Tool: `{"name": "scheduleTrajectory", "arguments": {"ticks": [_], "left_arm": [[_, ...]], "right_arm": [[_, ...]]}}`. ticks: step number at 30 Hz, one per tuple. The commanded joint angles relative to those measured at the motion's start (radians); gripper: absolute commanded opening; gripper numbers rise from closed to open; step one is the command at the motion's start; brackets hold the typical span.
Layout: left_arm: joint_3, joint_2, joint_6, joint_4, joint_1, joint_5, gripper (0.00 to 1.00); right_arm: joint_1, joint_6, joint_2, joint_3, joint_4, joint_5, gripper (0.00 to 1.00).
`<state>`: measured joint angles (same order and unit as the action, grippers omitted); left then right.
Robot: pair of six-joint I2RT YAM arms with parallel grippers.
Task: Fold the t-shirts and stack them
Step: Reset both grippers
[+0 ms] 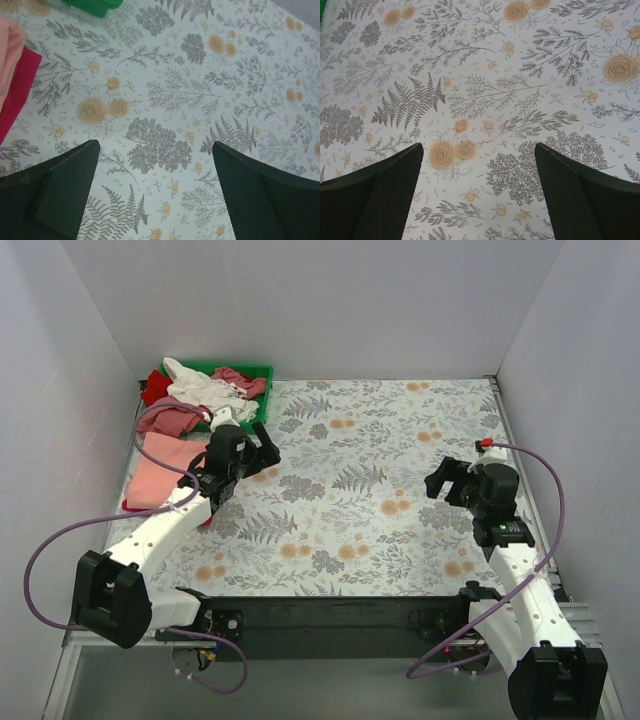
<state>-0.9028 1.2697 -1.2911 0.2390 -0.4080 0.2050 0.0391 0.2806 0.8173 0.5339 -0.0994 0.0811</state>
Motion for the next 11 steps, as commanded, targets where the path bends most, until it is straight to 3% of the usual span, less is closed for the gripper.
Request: {"name": "scheduleTrajectory", "arguments": {"ticks": [1,11], "left_arm": [[0.027,-0.043,-0.002,-0.084,-0.002,0.037,0.96],[0.050,-0.069,0.023,-0.118,0.000,0.034,0.96]], "right_arm": [[-0.004,-0.004,-0.030,-0.021,0.061,-0.036,0.98],[-0.004,0.005,-0.078,-0.049,0.086,-0.060,0.98]]}}
